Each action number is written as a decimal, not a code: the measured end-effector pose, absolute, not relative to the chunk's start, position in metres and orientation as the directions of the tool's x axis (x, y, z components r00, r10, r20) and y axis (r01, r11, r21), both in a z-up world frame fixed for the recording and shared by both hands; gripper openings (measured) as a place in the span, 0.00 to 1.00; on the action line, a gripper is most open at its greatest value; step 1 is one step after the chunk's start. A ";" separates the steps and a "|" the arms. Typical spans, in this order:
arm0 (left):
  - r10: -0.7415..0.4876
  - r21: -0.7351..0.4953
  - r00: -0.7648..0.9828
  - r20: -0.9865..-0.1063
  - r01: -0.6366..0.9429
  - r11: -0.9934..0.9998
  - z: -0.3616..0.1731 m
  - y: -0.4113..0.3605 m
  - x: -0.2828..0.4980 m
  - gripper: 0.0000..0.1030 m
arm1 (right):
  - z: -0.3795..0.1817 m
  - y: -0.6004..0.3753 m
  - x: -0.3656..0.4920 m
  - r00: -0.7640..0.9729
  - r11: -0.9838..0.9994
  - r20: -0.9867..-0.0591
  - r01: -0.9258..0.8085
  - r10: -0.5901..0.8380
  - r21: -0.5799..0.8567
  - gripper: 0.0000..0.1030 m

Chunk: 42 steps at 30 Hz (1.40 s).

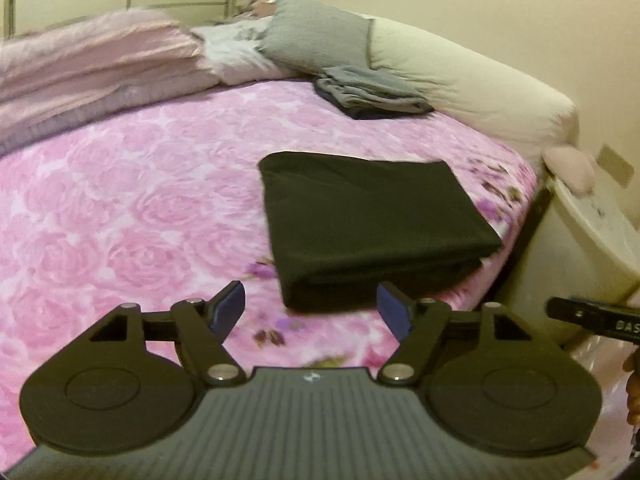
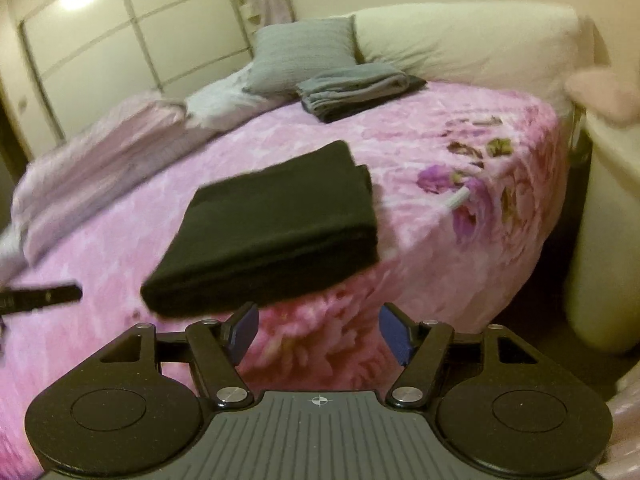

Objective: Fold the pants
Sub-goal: 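Grasp the folded trousers with both grippers from opposite sides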

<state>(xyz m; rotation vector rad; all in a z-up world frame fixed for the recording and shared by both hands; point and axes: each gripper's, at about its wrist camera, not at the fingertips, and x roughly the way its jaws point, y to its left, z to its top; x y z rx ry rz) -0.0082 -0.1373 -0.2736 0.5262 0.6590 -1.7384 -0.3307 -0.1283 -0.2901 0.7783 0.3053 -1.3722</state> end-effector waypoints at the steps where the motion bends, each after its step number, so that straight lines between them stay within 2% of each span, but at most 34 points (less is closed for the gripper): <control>1: -0.713 -0.187 -0.260 -0.651 0.965 -0.181 -0.276 -0.148 -0.001 0.68 | -0.293 -0.138 -0.342 0.224 -0.016 -0.610 0.932 -0.760 0.362 0.64; 5: -0.674 -0.319 -0.338 -0.657 0.935 -0.158 -0.295 -0.200 0.018 0.74 | -0.305 -0.186 -0.383 0.286 -0.065 -0.582 0.859 -0.761 0.507 0.70; 9: -0.597 -0.457 -0.436 -0.674 0.880 -0.126 -0.326 -0.260 0.026 0.75 | -0.319 -0.240 -0.406 0.351 -0.060 -0.564 0.809 -0.748 0.584 0.73; 13: -0.557 -0.524 -0.481 -0.677 0.846 -0.093 -0.356 -0.307 0.026 0.76 | -0.344 -0.295 -0.420 0.442 -0.063 -0.553 0.739 -0.706 0.671 0.76; 16: -0.548 -0.554 -0.495 -0.674 0.830 -0.067 -0.375 -0.330 0.024 0.76 | -0.365 -0.329 -0.423 0.470 -0.076 -0.579 0.729 -0.667 0.680 0.76; 18: -0.543 -0.573 -0.515 -0.663 0.816 -0.075 -0.385 -0.341 0.024 0.76 | -0.379 -0.346 -0.426 0.496 -0.075 -0.586 0.720 -0.641 0.690 0.79; 19: -0.536 -0.580 -0.525 -0.662 0.811 -0.078 -0.390 -0.347 0.023 0.76 | -0.385 -0.353 -0.429 0.521 -0.064 -0.573 0.702 -0.633 0.709 0.83; 20: -0.535 -0.589 -0.536 -0.653 0.804 -0.087 -0.394 -0.351 0.022 0.76 | -0.388 -0.357 -0.431 0.544 -0.047 -0.553 0.684 -0.631 0.728 0.84; 24: -0.510 -0.641 -0.610 -0.606 0.754 -0.140 -0.398 -0.370 0.018 0.75 | -0.393 -0.378 -0.432 0.637 0.039 -0.527 0.657 -0.562 0.753 0.84; 25: -0.498 -0.654 -0.626 -0.601 0.743 -0.145 -0.398 -0.373 0.015 0.75 | -0.392 -0.382 -0.430 0.651 0.063 -0.529 0.660 -0.545 0.749 0.77; 26: -0.488 -0.652 -0.627 -0.607 0.744 -0.146 -0.398 -0.376 0.012 0.75 | -0.393 -0.384 -0.428 0.668 0.066 -0.525 0.648 -0.527 0.759 0.74; 28: -0.464 -0.622 -0.613 -0.639 0.767 -0.157 -0.397 -0.381 0.004 0.75 | -0.400 -0.388 -0.430 0.689 0.028 -0.512 0.610 -0.512 0.792 0.74; 32: -0.430 -0.643 -0.625 -0.651 0.756 -0.125 -0.397 -0.387 0.005 0.73 | -0.400 -0.387 -0.431 0.688 0.019 -0.521 0.613 -0.505 0.790 0.72; 33: -0.423 -0.644 -0.623 -0.658 0.757 -0.113 -0.397 -0.390 0.004 0.71 | -0.401 -0.389 -0.431 0.683 0.001 -0.527 0.611 -0.505 0.792 0.69; 35: -0.413 -0.623 -0.597 -0.687 0.777 -0.087 -0.393 -0.395 0.000 0.62 | -0.399 -0.391 -0.430 0.669 -0.046 -0.552 0.615 -0.498 0.787 0.56; 37: -0.394 -0.612 -0.587 -0.708 0.788 -0.074 -0.387 -0.397 -0.001 0.46 | -0.396 -0.394 -0.431 0.660 -0.104 -0.575 0.609 -0.483 0.786 0.51; 39: -0.380 -0.619 -0.589 -0.713 0.784 -0.055 -0.377 -0.399 -0.001 0.36 | -0.386 -0.398 -0.425 0.634 -0.157 -0.619 0.628 -0.464 0.762 0.47; 42: -0.366 -0.603 -0.576 -0.731 0.796 -0.048 -0.357 -0.402 -0.007 0.28 | -0.363 -0.404 -0.419 0.587 -0.210 -0.690 0.678 -0.423 0.705 0.42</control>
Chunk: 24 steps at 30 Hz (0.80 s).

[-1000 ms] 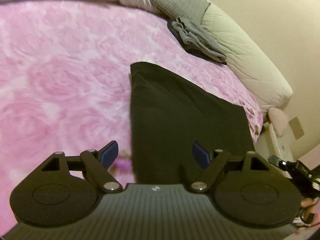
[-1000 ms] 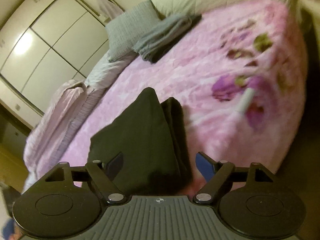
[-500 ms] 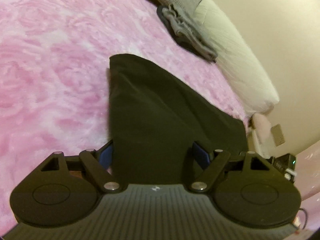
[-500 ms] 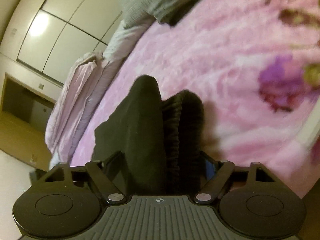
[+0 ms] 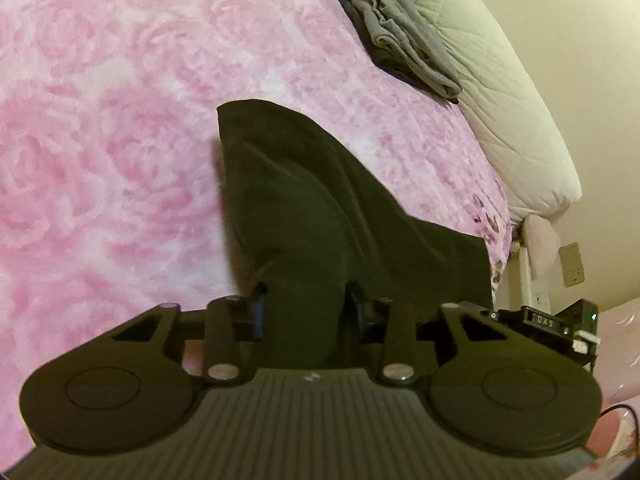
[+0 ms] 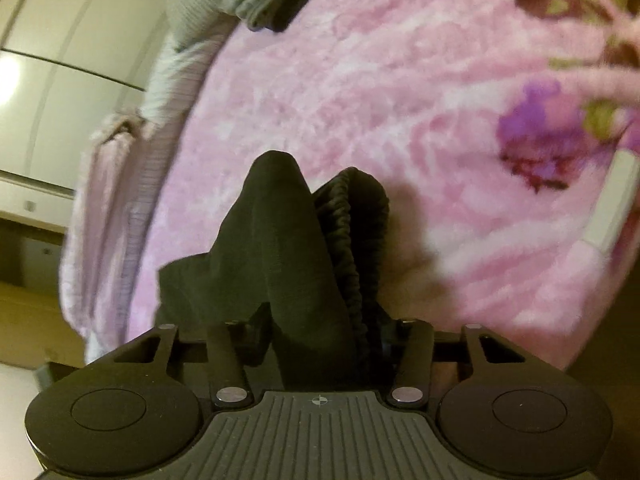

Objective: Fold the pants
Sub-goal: 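Grasp the folded trousers with both grippers from opposite sides, then carry the folded trousers with both grippers onto the grey garment stack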

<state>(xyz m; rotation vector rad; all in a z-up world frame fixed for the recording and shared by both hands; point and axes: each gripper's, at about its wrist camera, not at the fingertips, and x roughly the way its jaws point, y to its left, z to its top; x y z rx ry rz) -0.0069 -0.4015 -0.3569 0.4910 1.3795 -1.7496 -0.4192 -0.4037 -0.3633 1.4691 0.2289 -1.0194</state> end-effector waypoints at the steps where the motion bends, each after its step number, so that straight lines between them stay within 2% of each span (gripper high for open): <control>1: -0.361 -0.599 -0.572 -0.737 0.799 -0.045 -0.349 -0.402 -0.010 0.26 | -0.354 -0.405 -0.418 0.577 -0.229 -0.707 0.685 -0.409 0.692 0.39; 5: -0.358 -0.623 -0.590 -0.724 0.782 -0.030 -0.309 -0.406 -0.017 0.23 | -0.311 -0.414 -0.420 0.557 -0.257 -0.735 0.700 -0.388 0.666 0.36; 12: -0.435 -0.639 -0.599 -0.673 0.766 -0.066 -0.234 -0.446 -0.048 0.23 | -0.231 -0.469 -0.445 0.560 -0.180 -0.700 0.709 -0.443 0.682 0.36; 17: -0.511 -0.647 -0.594 -0.621 0.757 -0.093 -0.200 -0.513 -0.098 0.23 | -0.192 -0.554 -0.482 0.568 -0.119 -0.666 0.711 -0.484 0.693 0.36; 24: -0.601 -0.655 -0.538 -0.591 0.755 -0.033 -0.188 -0.634 -0.184 0.23 | -0.166 -0.722 -0.548 0.600 -0.012 -0.645 0.728 -0.473 0.685 0.37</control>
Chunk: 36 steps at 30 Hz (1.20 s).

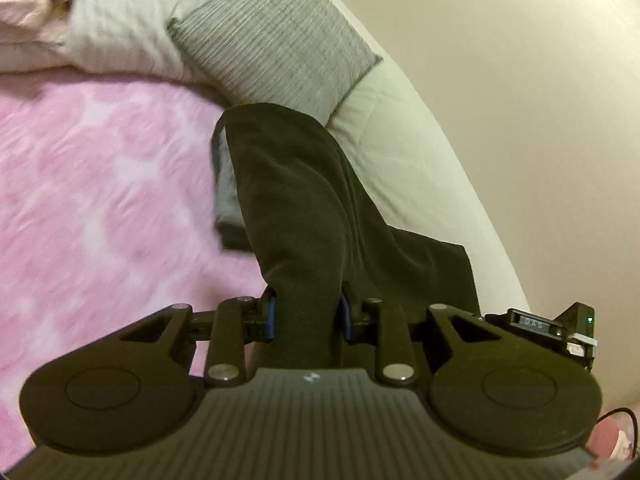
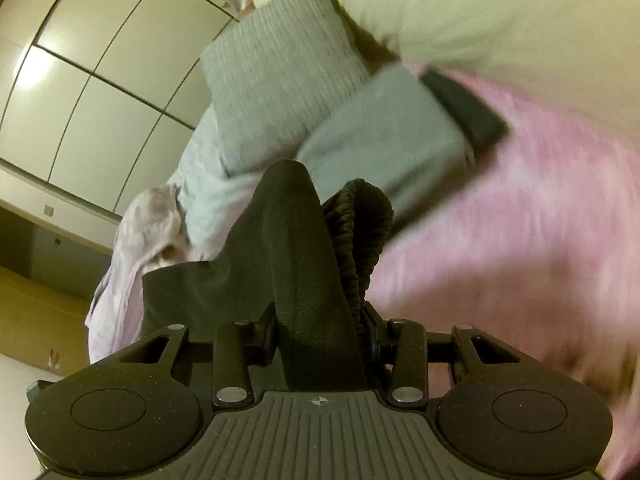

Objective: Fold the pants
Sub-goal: 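Carry the folded trousers with both grippers onto the grey garment stack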

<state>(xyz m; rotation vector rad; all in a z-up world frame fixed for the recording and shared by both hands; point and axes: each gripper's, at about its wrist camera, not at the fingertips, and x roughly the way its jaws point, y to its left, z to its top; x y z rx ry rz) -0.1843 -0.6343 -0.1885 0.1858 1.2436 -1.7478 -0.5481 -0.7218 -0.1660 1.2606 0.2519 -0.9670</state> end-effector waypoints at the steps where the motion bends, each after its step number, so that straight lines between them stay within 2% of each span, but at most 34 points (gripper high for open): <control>1: -0.611 -0.655 -0.530 -0.588 0.755 -0.024 -0.190 -0.654 -0.196 0.23 | -0.163 -0.748 -0.557 0.605 0.003 -0.641 0.729 -0.473 0.685 0.37; 10: -0.652 -0.637 -0.474 -0.591 0.771 0.018 -0.211 -0.814 -0.258 0.23 | -0.180 -0.921 -0.595 0.623 0.081 -0.618 0.733 -0.480 0.676 0.37; 18: -0.635 -0.592 -0.430 -0.642 0.804 0.054 -0.246 -0.890 -0.265 0.23 | -0.232 -1.008 -0.593 0.641 0.082 -0.627 0.725 -0.442 0.684 0.37; 20: -0.632 -0.573 -0.411 -0.658 0.817 0.065 -0.256 -0.900 -0.265 0.23 | -0.246 -1.023 -0.597 0.648 0.067 -0.620 0.713 -0.444 0.698 0.32; 22: -0.615 -0.550 -0.393 -0.683 0.832 0.080 -0.271 -0.916 -0.264 0.26 | -0.267 -1.035 -0.599 0.651 0.036 -0.623 0.703 -0.435 0.710 0.33; 23: -0.605 -0.530 -0.383 -0.698 0.845 0.076 -0.280 -0.922 -0.266 0.27 | -0.275 -1.037 -0.597 0.634 0.044 -0.640 0.725 -0.433 0.688 0.34; 24: -0.593 -0.506 -0.369 -0.716 0.859 0.076 -0.288 -0.926 -0.268 0.33 | -0.281 -1.035 -0.594 0.608 0.047 -0.665 0.753 -0.434 0.657 0.35; 25: -0.570 -0.471 -0.343 -0.746 0.878 0.088 -0.296 -0.931 -0.271 0.38 | -0.286 -1.034 -0.594 0.587 0.036 -0.676 0.767 -0.445 0.641 0.38; 28: -0.548 -0.449 -0.309 -0.777 0.882 0.140 -0.306 -0.936 -0.268 0.45 | -0.285 -1.028 -0.595 0.562 0.022 -0.693 0.784 -0.451 0.621 0.50; 32: -0.600 -0.436 -0.254 -0.759 0.882 0.178 -0.280 -0.924 -0.247 0.42 | -0.250 -1.015 -0.594 0.439 0.085 -0.725 0.878 -0.531 0.470 0.51; 36: -0.667 -0.405 -0.192 -0.720 0.897 0.179 -0.248 -0.920 -0.236 0.35 | -0.216 -1.012 -0.576 0.364 0.193 -0.661 0.928 -0.656 0.318 0.47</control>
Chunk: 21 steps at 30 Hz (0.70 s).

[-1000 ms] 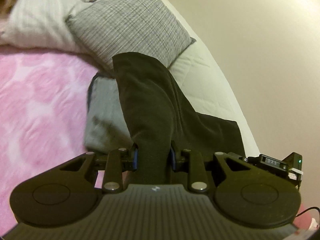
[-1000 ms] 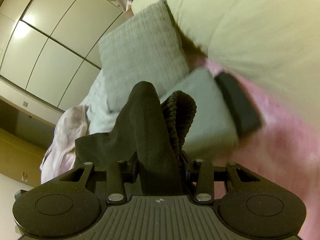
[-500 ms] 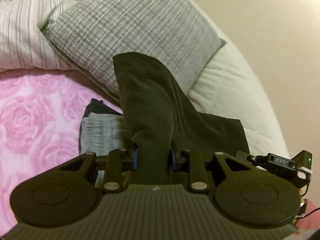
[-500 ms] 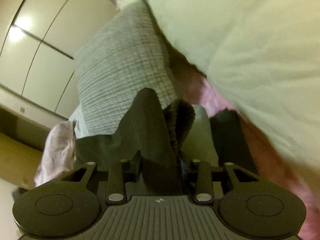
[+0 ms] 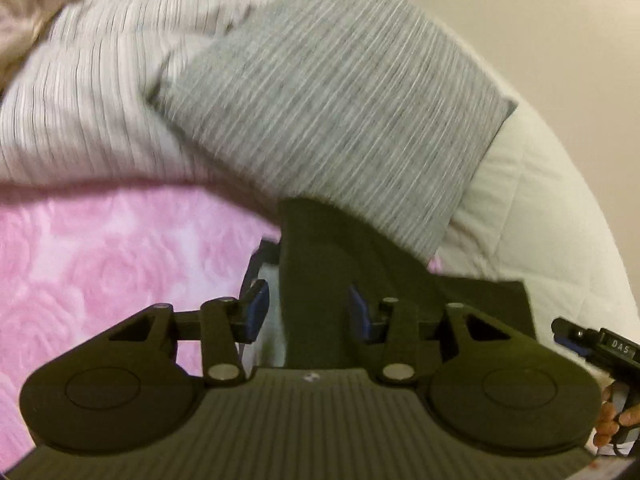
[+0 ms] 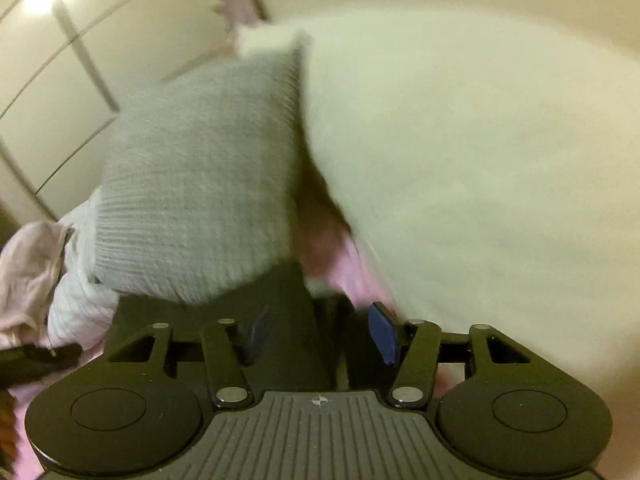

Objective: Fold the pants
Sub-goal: 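Carry the folded trousers with both grippers onto the grey garment stack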

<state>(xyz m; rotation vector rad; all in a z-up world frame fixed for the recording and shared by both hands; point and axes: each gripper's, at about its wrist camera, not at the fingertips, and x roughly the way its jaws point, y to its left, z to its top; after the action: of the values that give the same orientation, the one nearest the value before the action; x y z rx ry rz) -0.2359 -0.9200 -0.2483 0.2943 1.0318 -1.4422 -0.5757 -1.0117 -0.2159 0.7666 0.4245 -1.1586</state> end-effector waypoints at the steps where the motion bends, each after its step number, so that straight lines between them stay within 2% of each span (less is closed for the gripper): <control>1: -0.672 -0.391 -0.194 -0.714 0.907 0.154 -0.244 -0.925 -0.242 0.31 | -0.213 -1.015 -0.565 0.366 0.237 -0.651 0.930 -0.665 0.280 0.38; 2: -0.673 -0.369 -0.199 -0.712 0.922 0.118 -0.242 -0.932 -0.250 0.29 | -0.213 -1.018 -0.555 0.366 0.280 -0.649 0.930 -0.667 0.237 0.28; 5: -0.660 -0.280 -0.194 -0.726 0.960 0.026 -0.251 -0.956 -0.278 0.26 | -0.226 -1.029 -0.525 0.336 0.365 -0.656 0.926 -0.675 0.099 0.12; 7: -0.638 -0.239 -0.179 -0.749 0.971 0.008 -0.268 -0.971 -0.292 0.23 | -0.250 -1.037 -0.515 0.261 0.366 -0.691 0.930 -0.674 -0.006 0.11; 9: -0.595 -0.186 -0.145 -0.790 0.983 0.007 -0.290 -0.981 -0.302 0.19 | -0.274 -1.038 -0.516 0.217 0.368 -0.712 0.928 -0.668 -0.062 0.11; 11: -0.583 -0.151 -0.127 -0.802 0.988 -0.007 -0.302 -0.987 -0.307 0.19 | -0.289 -1.035 -0.521 0.213 0.383 -0.707 0.920 -0.674 -0.088 0.11; 15: -0.589 -0.115 -0.083 -0.804 0.993 0.016 -0.295 -0.985 -0.311 0.19 | -0.273 -1.038 -0.534 0.262 0.385 -0.720 0.923 -0.643 -0.008 0.11; 21: -0.642 -0.177 -0.102 -0.760 0.983 0.053 -0.252 -0.915 -0.310 0.19 | -0.226 -0.995 -0.559 0.316 0.357 -0.707 0.929 -0.633 0.096 0.11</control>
<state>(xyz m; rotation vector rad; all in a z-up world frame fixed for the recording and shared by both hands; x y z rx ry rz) -0.3097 -0.9148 -0.2521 0.5369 0.8346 -1.4826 -0.5587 -0.9950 -0.2260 0.5507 0.6320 -1.0998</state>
